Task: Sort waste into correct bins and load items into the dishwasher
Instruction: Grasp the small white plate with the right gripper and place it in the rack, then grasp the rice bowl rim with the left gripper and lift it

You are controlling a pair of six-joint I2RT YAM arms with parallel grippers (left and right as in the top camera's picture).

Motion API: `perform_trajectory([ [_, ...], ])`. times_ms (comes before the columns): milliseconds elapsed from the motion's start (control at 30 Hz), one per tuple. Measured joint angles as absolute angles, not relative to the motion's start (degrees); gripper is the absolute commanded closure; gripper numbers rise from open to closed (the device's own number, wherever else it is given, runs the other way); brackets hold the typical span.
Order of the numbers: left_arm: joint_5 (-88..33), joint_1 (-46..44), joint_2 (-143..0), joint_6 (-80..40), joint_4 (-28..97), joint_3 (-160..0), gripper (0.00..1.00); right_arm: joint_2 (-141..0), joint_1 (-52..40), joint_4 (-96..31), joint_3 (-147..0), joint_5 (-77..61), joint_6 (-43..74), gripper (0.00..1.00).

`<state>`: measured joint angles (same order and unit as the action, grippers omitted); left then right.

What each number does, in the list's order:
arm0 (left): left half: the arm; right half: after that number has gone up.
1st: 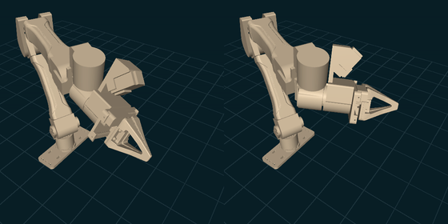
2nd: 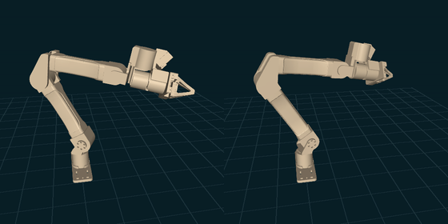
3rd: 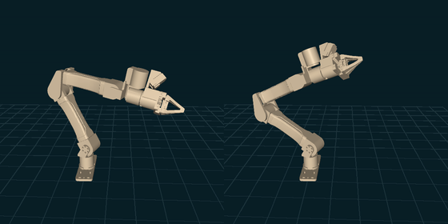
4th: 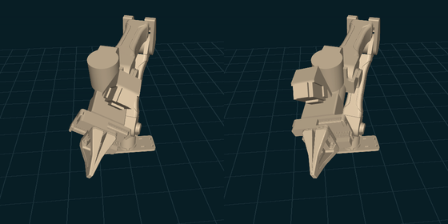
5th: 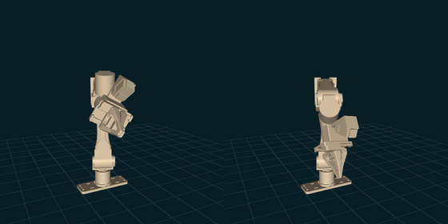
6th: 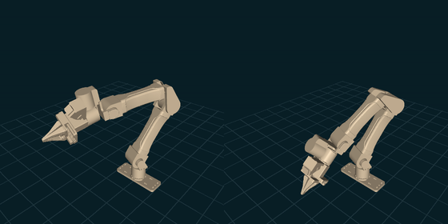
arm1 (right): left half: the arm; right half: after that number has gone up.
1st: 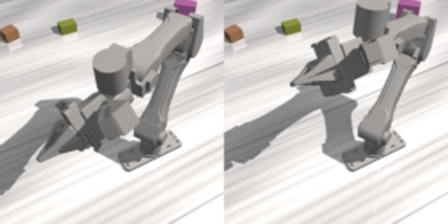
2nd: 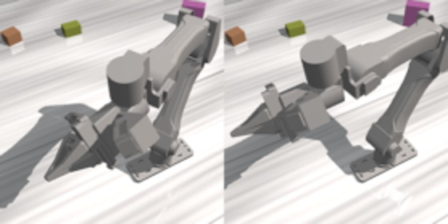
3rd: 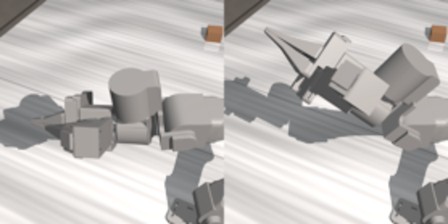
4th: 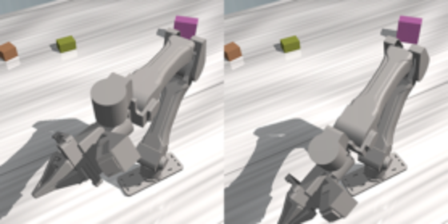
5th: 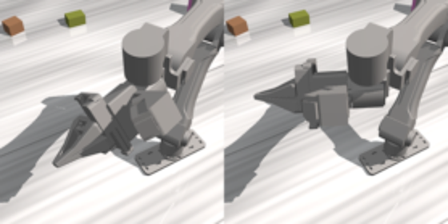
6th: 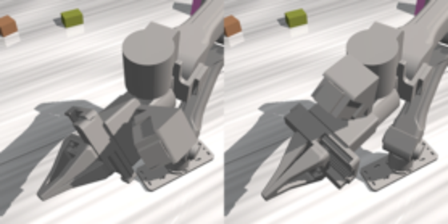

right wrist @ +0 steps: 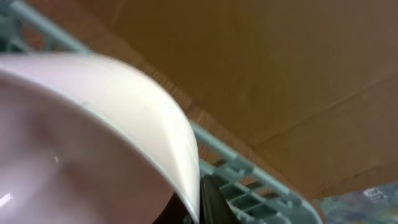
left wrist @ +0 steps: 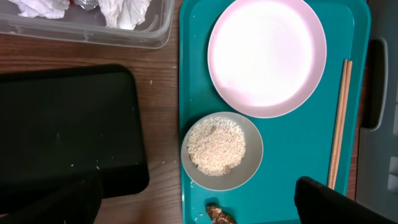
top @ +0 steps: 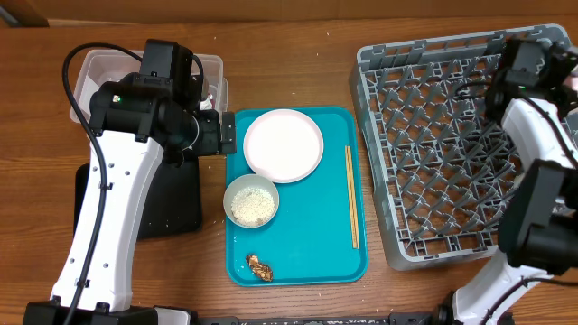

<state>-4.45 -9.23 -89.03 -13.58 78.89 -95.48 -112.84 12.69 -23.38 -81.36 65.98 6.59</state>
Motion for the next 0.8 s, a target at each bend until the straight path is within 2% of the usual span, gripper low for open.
perform_trajectory([
  [67, -4.45, -9.23, -89.03, -13.58, 78.89, -95.48, 0.0, -113.1, 11.33, -26.35, -81.38, 65.28, 8.54, 0.93],
  [133, -4.45, -9.23, -89.03, -13.61, 78.89, -95.48, 0.0, -112.75, 9.58, -30.26, -81.67, 64.45, 10.83, 0.8],
  [167, -4.45, -9.23, -89.03, -13.58, 78.89, -95.48, 0.0, -112.75, 8.58, -32.14, -81.67, 63.96, 11.9, 0.7],
  [300, -4.45, -9.23, -89.03, -13.58, 79.0, -95.48, 0.0, -113.12, 4.08, -39.77, -81.54, 59.9, 15.42, 0.54],
  [400, -4.45, -9.23, -89.03, -13.58, 79.11, -95.48, 0.0, -113.12, 1.41, -44.03, -81.54, 58.52, 18.22, 0.34],
  [633, -4.47, -9.23, -89.03, -13.58, 79.35, -95.48, 0.0, -110.43, 1.02, -53.91, -81.54, 49.84, 23.42, 0.27],
  [800, -5.08, -10.13, -89.03, -13.61, 79.48, -95.42, 0.05, -99.98, 1.78, -63.55, -84.97, 36.6, 24.23, 0.13],
])
